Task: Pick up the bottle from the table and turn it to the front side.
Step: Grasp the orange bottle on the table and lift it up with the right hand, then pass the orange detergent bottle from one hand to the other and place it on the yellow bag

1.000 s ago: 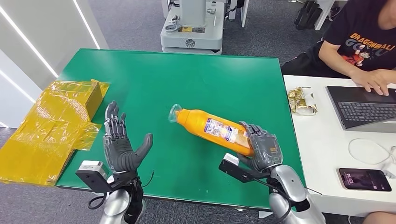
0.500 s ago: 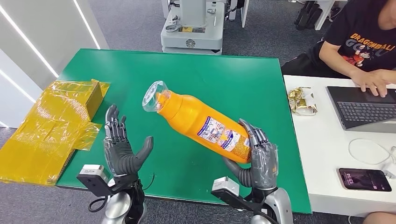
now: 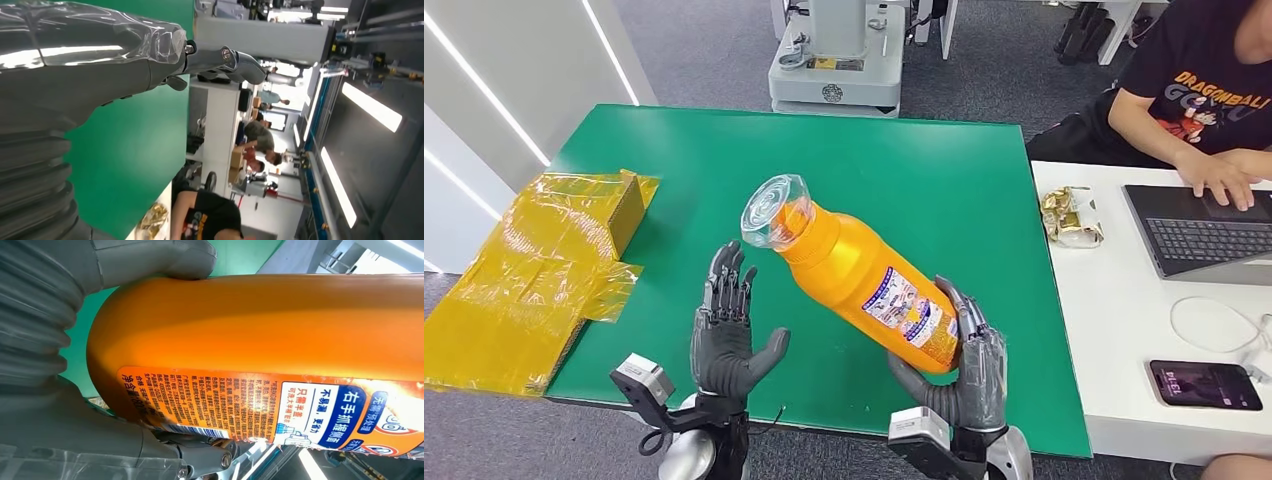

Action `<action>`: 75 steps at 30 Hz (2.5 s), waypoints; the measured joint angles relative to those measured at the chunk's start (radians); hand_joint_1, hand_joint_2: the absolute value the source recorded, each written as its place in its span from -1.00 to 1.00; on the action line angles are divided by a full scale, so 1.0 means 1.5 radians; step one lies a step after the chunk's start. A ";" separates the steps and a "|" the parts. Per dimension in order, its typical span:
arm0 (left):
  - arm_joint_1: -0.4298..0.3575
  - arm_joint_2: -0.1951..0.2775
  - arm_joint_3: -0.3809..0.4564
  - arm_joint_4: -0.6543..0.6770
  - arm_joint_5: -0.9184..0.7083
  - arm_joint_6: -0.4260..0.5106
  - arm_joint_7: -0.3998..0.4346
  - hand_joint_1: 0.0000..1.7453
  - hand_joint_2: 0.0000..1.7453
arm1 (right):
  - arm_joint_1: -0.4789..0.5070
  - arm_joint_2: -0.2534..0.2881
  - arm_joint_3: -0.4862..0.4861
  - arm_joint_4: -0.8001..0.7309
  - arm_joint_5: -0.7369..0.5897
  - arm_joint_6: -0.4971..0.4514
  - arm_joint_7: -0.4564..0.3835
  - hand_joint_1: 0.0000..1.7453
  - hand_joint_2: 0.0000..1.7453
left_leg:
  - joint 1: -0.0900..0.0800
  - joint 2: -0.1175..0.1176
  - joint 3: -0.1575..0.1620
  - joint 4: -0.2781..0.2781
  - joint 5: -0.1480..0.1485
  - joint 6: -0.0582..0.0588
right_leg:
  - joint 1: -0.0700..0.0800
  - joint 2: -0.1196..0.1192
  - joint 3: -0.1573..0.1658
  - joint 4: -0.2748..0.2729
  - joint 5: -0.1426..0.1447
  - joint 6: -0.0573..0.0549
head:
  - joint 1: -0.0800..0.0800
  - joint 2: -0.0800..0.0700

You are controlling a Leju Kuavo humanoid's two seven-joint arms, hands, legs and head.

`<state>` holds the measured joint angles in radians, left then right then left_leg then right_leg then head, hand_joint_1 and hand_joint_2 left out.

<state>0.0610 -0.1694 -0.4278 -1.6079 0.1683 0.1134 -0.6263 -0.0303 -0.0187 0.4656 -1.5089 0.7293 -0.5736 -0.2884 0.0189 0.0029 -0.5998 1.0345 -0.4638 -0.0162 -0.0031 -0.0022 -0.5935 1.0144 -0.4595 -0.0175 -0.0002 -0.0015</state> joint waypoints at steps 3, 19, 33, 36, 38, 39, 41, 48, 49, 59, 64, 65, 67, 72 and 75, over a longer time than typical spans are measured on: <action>-0.001 0.009 -0.012 0.000 -0.006 0.000 0.000 -1.00 1.00 | -0.012 0.000 0.001 0.011 -0.003 0.002 -0.004 1.00 1.00 | 0.000 0.000 0.000 0.000 0.000 0.000 | 0.000 0.000 0.000 0.000 0.000 0.000 | 0.000 0.000; -0.022 0.023 -0.017 0.000 -0.025 0.016 0.000 -1.00 1.00 | -0.150 0.008 0.023 0.176 -0.058 0.075 -0.028 1.00 1.00 | 0.000 0.000 0.000 0.000 0.000 0.000 | 0.000 0.000 0.000 0.000 0.000 0.000 | 0.000 0.000; -0.033 0.022 -0.003 0.000 -0.003 -0.054 0.019 -1.00 1.00 | -0.260 0.051 0.090 0.365 -0.079 0.127 -0.065 1.00 1.00 | 0.000 0.000 0.000 0.000 0.001 -0.001 | 0.000 0.000 0.000 0.001 0.000 0.000 | 0.000 0.000; -0.034 0.022 -0.001 0.001 -0.005 -0.055 0.021 -1.00 1.00 | -0.267 0.057 0.100 0.378 -0.079 0.124 -0.067 1.00 1.00 | 0.000 0.000 0.000 0.000 0.001 -0.001 | 0.000 0.000 0.000 0.001 0.000 0.000 | 0.000 0.000; -0.035 0.022 0.000 0.004 -0.005 -0.056 0.021 -1.00 1.00 | -0.270 0.060 0.104 0.383 -0.079 0.124 -0.066 1.00 1.00 | 0.000 0.000 0.000 0.000 0.001 -0.001 | 0.000 0.000 0.000 0.000 0.000 0.000 | 0.000 0.000; -0.036 0.022 0.000 0.006 -0.004 -0.056 0.022 -1.00 1.00 | -0.271 0.061 0.106 0.385 -0.079 0.125 -0.066 1.00 1.00 | 0.000 0.000 0.000 0.000 0.001 -0.001 | 0.000 0.000 0.000 0.000 0.000 0.000 | 0.000 0.000; -0.038 0.022 0.000 0.009 -0.004 -0.058 0.022 -1.00 1.00 | -0.271 0.063 0.109 0.389 -0.079 0.126 -0.066 1.00 1.00 | 0.000 0.000 0.000 0.000 0.001 -0.001 | 0.000 0.000 0.000 0.001 0.000 0.000 | 0.000 0.000; -0.043 0.020 0.005 0.019 0.013 -0.063 0.028 -1.00 1.00 | -0.278 0.068 0.117 0.401 -0.079 0.148 -0.063 1.00 1.00 | 0.000 0.000 0.000 0.000 0.001 -0.001 | 0.000 0.000 0.000 0.001 0.000 0.000 | 0.000 0.000; -0.043 0.020 0.007 0.020 0.009 -0.057 0.026 -1.00 1.00 | -0.279 0.069 0.119 0.404 -0.077 0.153 -0.061 1.00 1.00 | 0.000 0.000 0.000 0.000 0.001 -0.001 | 0.000 0.000 0.000 0.001 0.000 0.000 | 0.000 0.000; -0.045 0.032 0.060 -0.005 -0.110 0.040 -0.007 -1.00 1.00 | -0.290 0.076 0.142 0.422 -0.057 0.194 -0.027 1.00 1.00 | 0.000 0.000 0.000 0.000 0.001 -0.001 | 0.000 0.000 0.000 0.001 0.000 0.000 | 0.000 0.000; -0.051 0.040 0.071 -0.016 -0.129 0.053 -0.009 -1.00 1.00 | -0.300 0.080 0.148 0.428 -0.060 0.202 -0.027 1.00 1.00 | 0.000 0.000 0.000 0.000 0.001 -0.001 | 0.000 0.000 0.000 0.001 0.000 0.000 | 0.000 0.000; -0.053 0.042 0.071 -0.017 -0.130 0.055 -0.009 -1.00 1.00 | -0.303 0.081 0.149 0.429 -0.061 0.204 -0.028 1.00 1.00 | 0.000 0.000 0.000 0.000 0.001 -0.001 | 0.000 0.000 0.000 0.001 0.000 0.000 | 0.000 0.000; -0.056 0.043 0.071 -0.019 -0.131 0.057 -0.009 -1.00 1.00 | -0.308 0.083 0.150 0.432 -0.062 0.206 -0.028 1.00 1.00 | 0.000 0.000 0.000 0.000 0.001 -0.001 | 0.000 0.000 0.000 0.001 0.000 0.000 | 0.000 0.000; -0.067 0.046 0.070 -0.019 -0.126 0.056 -0.008 -0.16 1.00 | -0.319 0.087 0.151 0.438 -0.070 0.210 -0.029 1.00 1.00 | 0.000 0.000 0.000 0.000 0.001 -0.001 | 0.000 0.000 0.000 0.001 0.000 0.000 | 0.000 0.000; -0.076 0.049 0.067 -0.019 -0.123 0.047 -0.004 0.98 1.00 | -0.327 0.090 0.152 0.445 -0.076 0.209 -0.030 1.00 1.00 | 0.000 0.000 0.000 0.000 0.001 -0.001 | 0.000 0.001 0.000 0.001 0.000 0.000 | 0.000 0.000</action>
<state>-0.0531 -0.0960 -0.3279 -1.6359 -0.0166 0.1834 -0.6316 -0.5202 0.1168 0.6934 -0.8413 0.6150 -0.2596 -0.3338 0.0193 0.0031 -0.5991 1.0346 -0.4627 -0.0175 -0.0028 -0.0014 -0.5941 1.0154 -0.4590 -0.0181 -0.0003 -0.0015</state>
